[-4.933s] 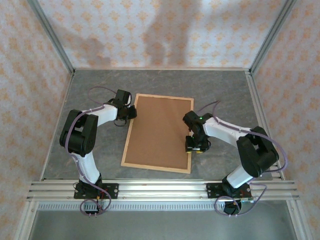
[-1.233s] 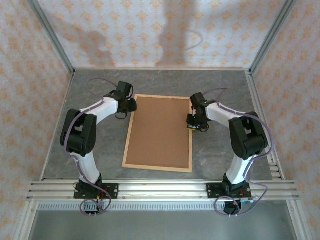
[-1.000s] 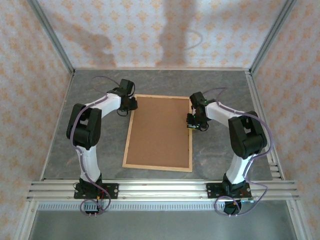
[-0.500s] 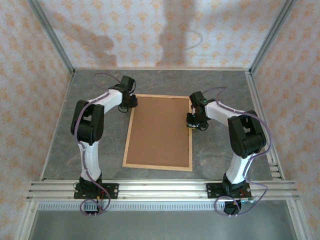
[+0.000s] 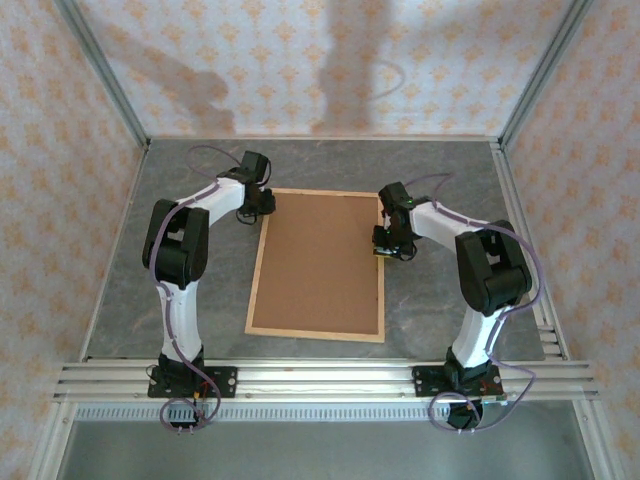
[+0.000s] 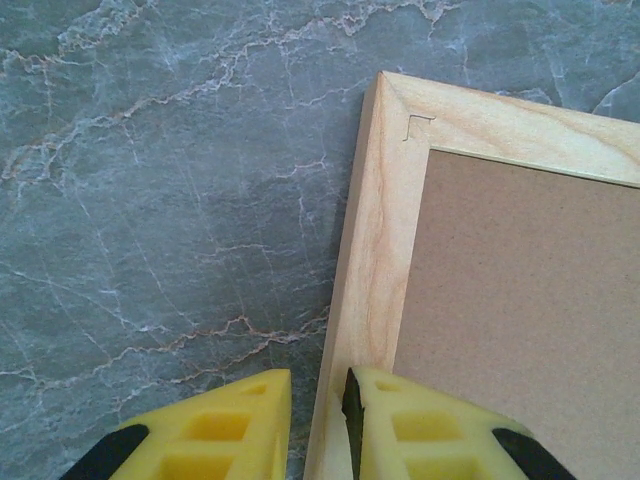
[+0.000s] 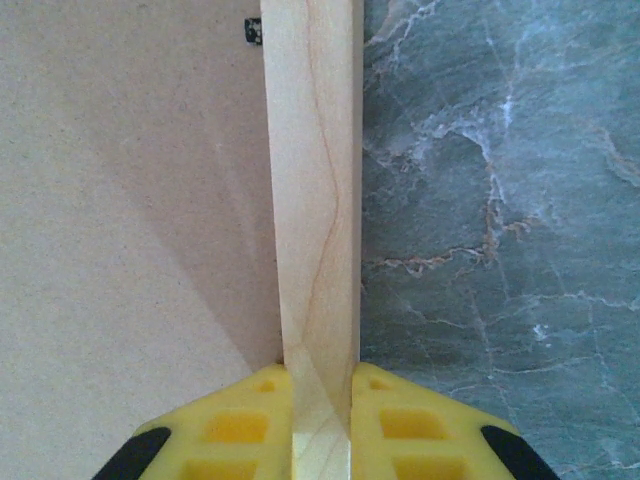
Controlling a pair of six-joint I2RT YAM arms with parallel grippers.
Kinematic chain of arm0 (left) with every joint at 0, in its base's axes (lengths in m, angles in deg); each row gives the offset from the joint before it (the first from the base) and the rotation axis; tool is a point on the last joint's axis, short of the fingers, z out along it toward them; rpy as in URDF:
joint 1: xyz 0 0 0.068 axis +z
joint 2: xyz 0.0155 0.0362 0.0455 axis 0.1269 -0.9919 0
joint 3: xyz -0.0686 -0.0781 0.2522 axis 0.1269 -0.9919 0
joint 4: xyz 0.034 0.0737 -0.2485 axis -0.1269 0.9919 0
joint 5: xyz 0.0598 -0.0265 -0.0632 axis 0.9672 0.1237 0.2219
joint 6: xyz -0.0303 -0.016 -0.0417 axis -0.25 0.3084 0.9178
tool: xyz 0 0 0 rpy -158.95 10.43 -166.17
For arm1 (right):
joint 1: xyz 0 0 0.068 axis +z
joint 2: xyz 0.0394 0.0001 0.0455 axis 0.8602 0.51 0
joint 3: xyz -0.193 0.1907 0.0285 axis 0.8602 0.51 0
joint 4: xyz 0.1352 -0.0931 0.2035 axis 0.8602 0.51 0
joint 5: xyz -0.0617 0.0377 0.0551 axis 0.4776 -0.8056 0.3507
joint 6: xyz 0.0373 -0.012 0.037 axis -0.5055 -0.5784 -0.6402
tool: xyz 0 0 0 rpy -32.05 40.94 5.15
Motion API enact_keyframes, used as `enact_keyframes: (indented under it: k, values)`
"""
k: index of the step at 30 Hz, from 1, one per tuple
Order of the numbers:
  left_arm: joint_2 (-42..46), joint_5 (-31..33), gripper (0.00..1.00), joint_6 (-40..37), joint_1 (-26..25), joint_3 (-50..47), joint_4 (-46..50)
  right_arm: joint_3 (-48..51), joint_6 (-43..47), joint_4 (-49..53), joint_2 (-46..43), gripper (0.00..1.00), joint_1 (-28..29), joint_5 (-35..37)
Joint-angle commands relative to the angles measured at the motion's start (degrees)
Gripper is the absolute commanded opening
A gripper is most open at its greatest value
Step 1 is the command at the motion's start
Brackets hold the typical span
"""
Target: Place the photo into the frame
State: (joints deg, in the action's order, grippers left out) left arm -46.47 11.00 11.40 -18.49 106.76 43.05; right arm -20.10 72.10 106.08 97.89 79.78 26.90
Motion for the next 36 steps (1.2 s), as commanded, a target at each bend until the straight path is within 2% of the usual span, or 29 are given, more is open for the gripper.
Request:
enact_keyframes:
  k: [1,36]
  values:
    - [-2.1,-1.0,0.24,-0.8,-0.7,-0.9,0.5,-0.2,0.7,-0.6,2.3,0.16,-0.4,2.8]
    - [-4.5,-3.6,0.26,-0.1,-6.0,-3.8,-0.8,-0.6,1.2,-0.3,3.4,0.16,-0.4,2.7]
